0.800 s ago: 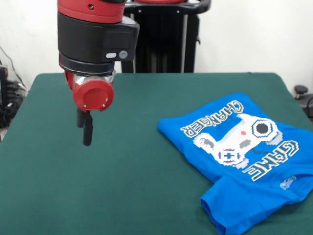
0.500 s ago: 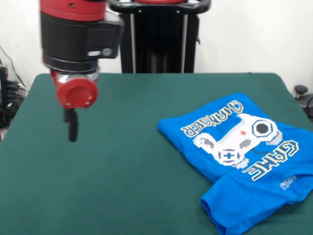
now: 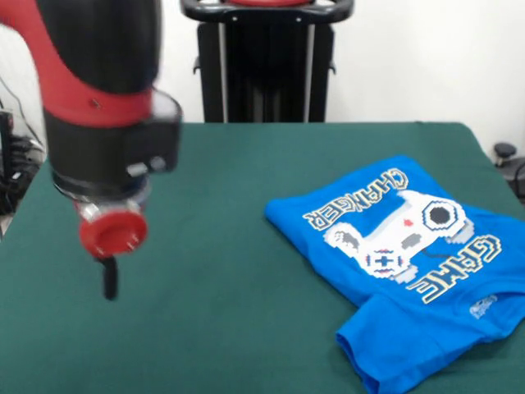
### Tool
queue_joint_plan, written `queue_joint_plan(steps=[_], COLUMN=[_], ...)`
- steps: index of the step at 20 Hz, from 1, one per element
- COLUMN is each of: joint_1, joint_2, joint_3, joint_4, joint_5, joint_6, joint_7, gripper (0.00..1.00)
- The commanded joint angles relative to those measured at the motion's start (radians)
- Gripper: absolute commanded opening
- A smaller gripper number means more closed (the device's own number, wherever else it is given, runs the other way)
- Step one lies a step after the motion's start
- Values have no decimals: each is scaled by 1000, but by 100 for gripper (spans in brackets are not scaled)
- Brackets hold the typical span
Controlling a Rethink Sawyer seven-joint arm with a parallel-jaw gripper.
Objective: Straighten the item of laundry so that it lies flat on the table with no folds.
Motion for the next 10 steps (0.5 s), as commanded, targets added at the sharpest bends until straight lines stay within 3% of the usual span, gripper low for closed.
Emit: queue_joint_plan(steps=[1, 10], joint_1=[89, 147], joint_2=[110, 84], joint_3=[135, 79], joint_4=[-77, -143], joint_5=[53, 112], joint_6=[110, 291], joint_7=[197, 276], gripper=[100, 100])
